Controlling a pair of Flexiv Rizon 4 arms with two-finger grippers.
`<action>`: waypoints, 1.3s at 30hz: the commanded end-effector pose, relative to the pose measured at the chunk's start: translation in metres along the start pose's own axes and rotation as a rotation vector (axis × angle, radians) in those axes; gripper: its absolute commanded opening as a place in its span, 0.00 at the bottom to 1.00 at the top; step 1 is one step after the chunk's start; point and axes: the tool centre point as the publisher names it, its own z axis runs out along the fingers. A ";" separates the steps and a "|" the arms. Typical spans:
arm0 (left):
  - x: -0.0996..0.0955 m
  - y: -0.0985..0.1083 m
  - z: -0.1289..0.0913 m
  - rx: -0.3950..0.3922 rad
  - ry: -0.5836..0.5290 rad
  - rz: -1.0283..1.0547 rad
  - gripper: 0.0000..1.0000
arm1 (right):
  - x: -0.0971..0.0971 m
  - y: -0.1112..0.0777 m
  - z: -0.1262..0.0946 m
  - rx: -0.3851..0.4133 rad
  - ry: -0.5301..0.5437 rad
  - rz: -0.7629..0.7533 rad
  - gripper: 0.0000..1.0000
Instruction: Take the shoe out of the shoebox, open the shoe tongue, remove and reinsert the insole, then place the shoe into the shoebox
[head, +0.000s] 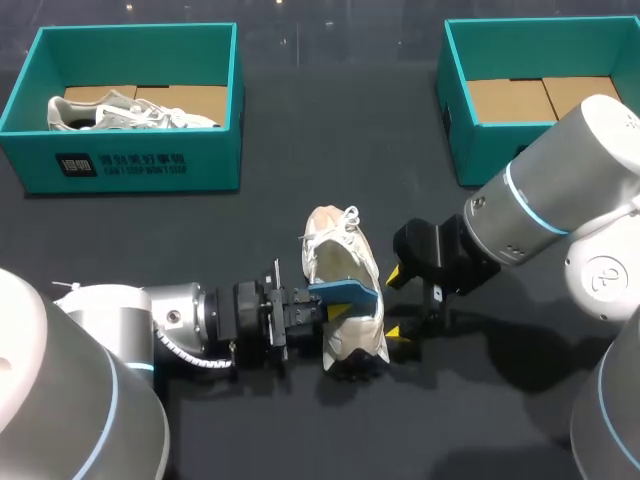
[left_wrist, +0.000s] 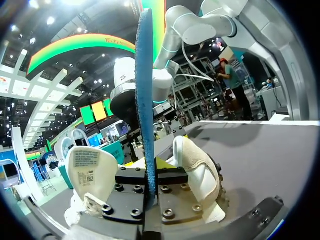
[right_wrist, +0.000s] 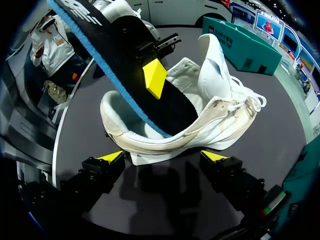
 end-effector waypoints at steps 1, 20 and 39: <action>-0.003 0.012 0.002 -0.024 -0.003 0.014 0.00 | 0.001 0.000 0.001 -0.001 0.000 -0.001 1.00; -0.002 0.004 0.000 -0.028 0.002 0.029 0.38 | 0.001 0.000 0.001 -0.001 0.000 -0.001 1.00; 0.003 -0.048 0.009 -0.143 0.023 0.099 0.34 | 0.001 0.000 0.001 -0.001 0.000 -0.001 1.00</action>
